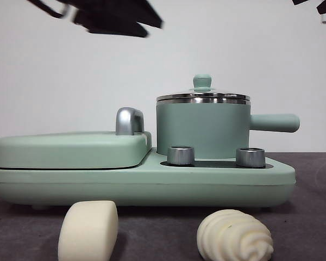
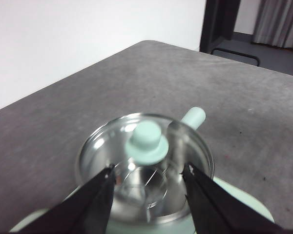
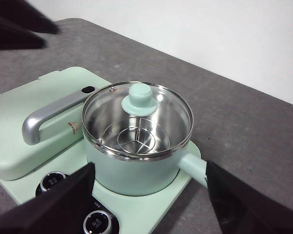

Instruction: Put the buns in a small steamer

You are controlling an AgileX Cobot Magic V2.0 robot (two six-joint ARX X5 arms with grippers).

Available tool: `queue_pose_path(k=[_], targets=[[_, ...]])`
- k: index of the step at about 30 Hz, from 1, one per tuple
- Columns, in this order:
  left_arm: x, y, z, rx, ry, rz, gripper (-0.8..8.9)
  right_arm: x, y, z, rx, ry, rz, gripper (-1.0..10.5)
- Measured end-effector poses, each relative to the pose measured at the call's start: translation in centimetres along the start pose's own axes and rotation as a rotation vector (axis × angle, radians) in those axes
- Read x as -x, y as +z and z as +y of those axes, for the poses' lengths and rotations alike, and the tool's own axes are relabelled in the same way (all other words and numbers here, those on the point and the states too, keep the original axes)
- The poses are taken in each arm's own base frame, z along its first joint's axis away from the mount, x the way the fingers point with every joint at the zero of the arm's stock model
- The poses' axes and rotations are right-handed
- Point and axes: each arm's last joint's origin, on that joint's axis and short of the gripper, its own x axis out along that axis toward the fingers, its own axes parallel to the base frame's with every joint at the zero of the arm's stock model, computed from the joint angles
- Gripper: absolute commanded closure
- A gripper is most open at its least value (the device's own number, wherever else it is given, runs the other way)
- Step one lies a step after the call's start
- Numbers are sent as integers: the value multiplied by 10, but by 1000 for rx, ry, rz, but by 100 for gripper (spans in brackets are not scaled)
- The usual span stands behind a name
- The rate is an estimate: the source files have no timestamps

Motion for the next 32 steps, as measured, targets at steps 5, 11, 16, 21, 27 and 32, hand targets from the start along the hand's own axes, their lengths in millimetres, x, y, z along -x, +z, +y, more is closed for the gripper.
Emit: queue_pose_path(k=[5, 11, 16, 21, 27, 32], targets=[[-42, 1, 4, 5, -40, 41, 556, 0, 0, 0, -2, 0, 0, 586], [-82, 0, 5, -10, -73, 70, 556, 0, 0, 0, -2, 0, 0, 586], [-104, -2, 9, -19, -83, 81, 558, 0, 0, 0, -2, 0, 0, 586], [-114, -13, 10, -31, -86, 107, 560, 0, 0, 0, -3, 0, 0, 586], [-118, -18, 11, -35, -87, 121, 565, 0, 0, 0, -4, 0, 0, 586], [-118, -18, 11, -40, -87, 121, 674, 0, 0, 0, -21, 0, 0, 586]])
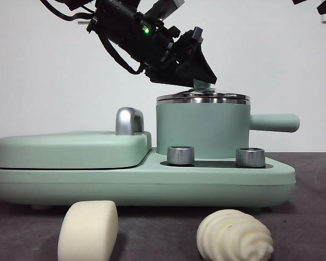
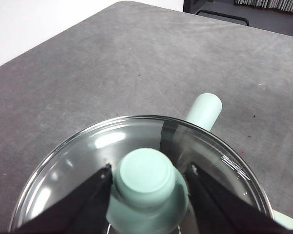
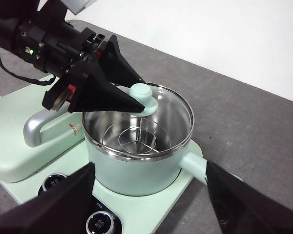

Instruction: Put the buns in a small steamer

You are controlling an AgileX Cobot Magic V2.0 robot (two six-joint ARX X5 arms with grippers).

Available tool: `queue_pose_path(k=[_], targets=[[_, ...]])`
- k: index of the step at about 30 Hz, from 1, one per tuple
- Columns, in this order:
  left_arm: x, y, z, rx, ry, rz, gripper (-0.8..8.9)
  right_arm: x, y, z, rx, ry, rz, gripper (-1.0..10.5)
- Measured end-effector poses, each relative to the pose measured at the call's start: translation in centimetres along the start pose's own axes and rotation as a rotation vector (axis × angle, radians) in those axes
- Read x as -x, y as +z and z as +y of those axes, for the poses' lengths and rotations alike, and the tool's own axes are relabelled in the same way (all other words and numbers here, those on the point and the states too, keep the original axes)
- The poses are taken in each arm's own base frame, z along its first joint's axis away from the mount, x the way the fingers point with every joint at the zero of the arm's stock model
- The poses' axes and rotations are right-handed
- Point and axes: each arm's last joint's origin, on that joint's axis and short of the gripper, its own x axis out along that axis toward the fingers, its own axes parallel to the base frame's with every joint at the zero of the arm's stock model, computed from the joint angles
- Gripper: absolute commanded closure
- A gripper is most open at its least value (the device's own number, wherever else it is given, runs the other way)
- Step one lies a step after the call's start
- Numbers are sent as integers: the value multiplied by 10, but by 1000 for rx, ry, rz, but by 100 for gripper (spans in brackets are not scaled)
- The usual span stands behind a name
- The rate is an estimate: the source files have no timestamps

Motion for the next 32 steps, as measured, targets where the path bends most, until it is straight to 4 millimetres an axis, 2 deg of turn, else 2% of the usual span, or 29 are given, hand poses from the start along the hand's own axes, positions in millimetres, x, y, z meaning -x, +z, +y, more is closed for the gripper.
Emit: queue_pose_path(k=[2, 13, 17, 25, 32], targets=[[0, 0, 0, -8, 5, 0, 806, 0, 0, 0, -3, 0, 0, 586], [1, 1, 0, -20, 8, 0, 806, 0, 0, 0, -4, 0, 0, 586], [7, 5, -1, -18, 26, 9, 807, 0, 0, 0, -5, 0, 0, 586], [42, 28, -1, -16, 113, 7, 806, 0, 0, 0, -5, 0, 0, 586], [66, 24, 10, 45, 149, 100, 803, 0, 0, 0, -5, 0, 1, 586]])
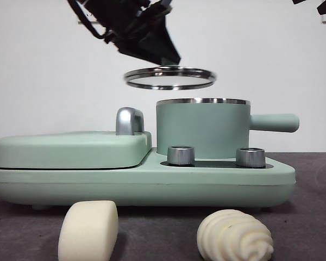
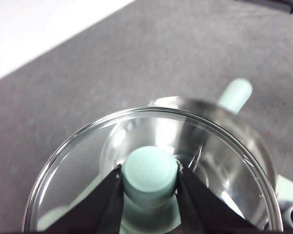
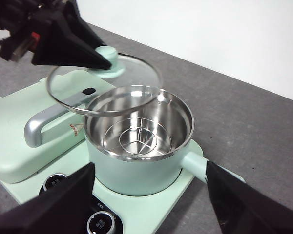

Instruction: Put the buns in a small steamer

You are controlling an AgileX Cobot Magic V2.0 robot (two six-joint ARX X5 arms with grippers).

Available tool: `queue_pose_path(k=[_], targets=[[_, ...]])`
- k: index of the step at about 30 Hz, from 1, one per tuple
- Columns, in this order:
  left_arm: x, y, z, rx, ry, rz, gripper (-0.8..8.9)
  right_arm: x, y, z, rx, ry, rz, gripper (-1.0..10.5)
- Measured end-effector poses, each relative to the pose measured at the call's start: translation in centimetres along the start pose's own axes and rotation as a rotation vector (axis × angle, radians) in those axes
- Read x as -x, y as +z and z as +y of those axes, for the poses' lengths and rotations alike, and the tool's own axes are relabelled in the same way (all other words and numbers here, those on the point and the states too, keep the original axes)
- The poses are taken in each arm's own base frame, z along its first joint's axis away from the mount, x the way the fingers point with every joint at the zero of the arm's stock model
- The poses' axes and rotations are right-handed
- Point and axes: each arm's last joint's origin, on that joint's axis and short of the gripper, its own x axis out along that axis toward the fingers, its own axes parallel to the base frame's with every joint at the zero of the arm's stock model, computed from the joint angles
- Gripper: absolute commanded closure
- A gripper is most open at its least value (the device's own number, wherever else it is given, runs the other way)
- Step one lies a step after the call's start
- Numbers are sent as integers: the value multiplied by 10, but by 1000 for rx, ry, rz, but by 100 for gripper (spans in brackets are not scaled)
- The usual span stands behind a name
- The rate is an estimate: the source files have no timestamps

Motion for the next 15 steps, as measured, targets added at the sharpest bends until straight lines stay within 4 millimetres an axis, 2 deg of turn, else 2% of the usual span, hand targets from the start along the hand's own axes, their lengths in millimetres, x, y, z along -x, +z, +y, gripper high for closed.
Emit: queue_pose_path(k=[5, 9, 15], targets=[[18, 1, 14, 59, 62, 15, 802, -2, -2, 3, 3, 29, 23, 586], [30, 3, 24, 88, 119, 3, 801, -12, -3, 12, 27, 107, 52, 586], [34, -3, 27, 118, 136, 53, 799, -33, -8, 31, 83, 243, 125, 586]])
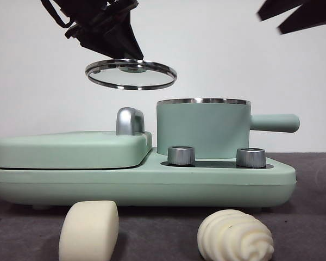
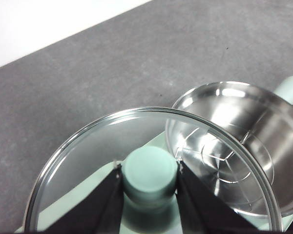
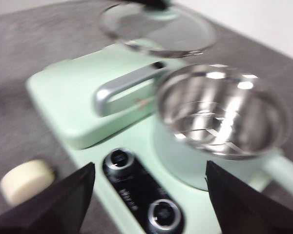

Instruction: Put the buns in a small steamer

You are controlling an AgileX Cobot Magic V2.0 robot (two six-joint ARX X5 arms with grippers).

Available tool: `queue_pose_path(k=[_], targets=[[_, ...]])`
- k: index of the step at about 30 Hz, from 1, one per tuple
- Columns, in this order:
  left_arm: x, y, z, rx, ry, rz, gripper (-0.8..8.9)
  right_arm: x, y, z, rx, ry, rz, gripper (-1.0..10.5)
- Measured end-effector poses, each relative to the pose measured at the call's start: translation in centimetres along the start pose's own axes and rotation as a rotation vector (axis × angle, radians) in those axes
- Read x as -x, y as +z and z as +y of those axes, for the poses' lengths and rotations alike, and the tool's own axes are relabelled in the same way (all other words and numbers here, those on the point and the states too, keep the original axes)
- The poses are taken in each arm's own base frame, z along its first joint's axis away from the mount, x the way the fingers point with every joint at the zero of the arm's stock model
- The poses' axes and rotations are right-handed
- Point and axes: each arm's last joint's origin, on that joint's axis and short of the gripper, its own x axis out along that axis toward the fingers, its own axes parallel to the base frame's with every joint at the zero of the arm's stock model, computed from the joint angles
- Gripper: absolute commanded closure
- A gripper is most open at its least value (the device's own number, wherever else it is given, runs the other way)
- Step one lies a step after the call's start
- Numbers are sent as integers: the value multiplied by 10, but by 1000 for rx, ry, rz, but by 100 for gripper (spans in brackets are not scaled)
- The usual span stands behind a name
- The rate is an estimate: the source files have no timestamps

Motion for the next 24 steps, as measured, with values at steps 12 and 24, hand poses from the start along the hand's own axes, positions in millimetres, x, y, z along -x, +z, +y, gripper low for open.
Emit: queue_pose_path(k=[12, 24], targets=[[37, -5, 10, 16, 95, -38, 799, -56, -8, 48, 138, 262, 151, 586], [73, -21, 21, 46, 174, -62, 799, -104, -29, 102, 255, 407, 271, 585]])
